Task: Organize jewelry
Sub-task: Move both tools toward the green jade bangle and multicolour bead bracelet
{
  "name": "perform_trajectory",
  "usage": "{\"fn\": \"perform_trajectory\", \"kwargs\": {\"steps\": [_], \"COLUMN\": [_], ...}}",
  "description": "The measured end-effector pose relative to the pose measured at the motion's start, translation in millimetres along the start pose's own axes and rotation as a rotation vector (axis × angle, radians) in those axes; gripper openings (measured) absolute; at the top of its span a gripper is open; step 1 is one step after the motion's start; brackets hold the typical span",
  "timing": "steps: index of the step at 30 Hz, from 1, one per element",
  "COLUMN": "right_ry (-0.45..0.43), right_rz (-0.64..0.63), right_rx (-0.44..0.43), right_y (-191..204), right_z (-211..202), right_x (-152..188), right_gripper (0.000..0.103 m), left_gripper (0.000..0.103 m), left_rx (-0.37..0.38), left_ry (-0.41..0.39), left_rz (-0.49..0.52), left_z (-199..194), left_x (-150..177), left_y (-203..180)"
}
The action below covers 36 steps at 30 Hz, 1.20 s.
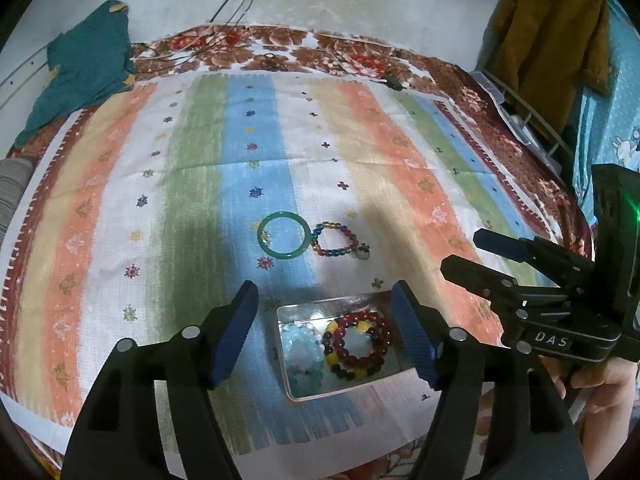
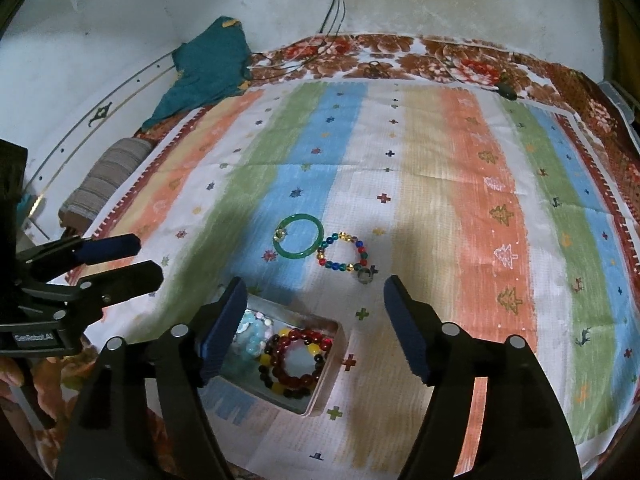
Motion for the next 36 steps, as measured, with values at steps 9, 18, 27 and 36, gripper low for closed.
{"fn": "perform_trajectory", "kwargs": {"steps": [9, 18, 27, 36], "right_ry": [0.032, 0.052, 0.069, 0.129], "right_rz": [0.002, -0.027, -0.056, -0.067], "right_rx": [0.049, 0.125, 0.156, 0.171], "right_y": [-6.4, -11.3, -9.8, -14.9], "right_z": [17.1, 37.4, 51.9, 82.8], "right_x": [-14.5, -28.2, -36.8, -45.9], "right_gripper": [0.073, 0.076, 0.079, 0.082], "left_gripper": [0.079, 0.081, 0.081, 0.082], "left_rx": [-0.037, -0.100, -0.138, -0.179], "left_ry": [0.007, 0.023, 0.057, 0.112], "left_rz": [-0.063, -0.080, -0.069, -0.086], "left_z": [12.8, 30.6, 50.5, 80.9], "left_x": [-21.1, -42.3, -54.7, -64.8], "left_y": [19.4, 34.5, 41.1, 56.1]}}
Point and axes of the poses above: each gripper's, at about its wrist camera, not at the fingertips, and z roughly the way its jaws point, y to its left, x to its underside, the point moved 6 cm from there along z, roughly the way its jaws point, and after that the axes turned 12 degrees about y, right-handed, at the moved point
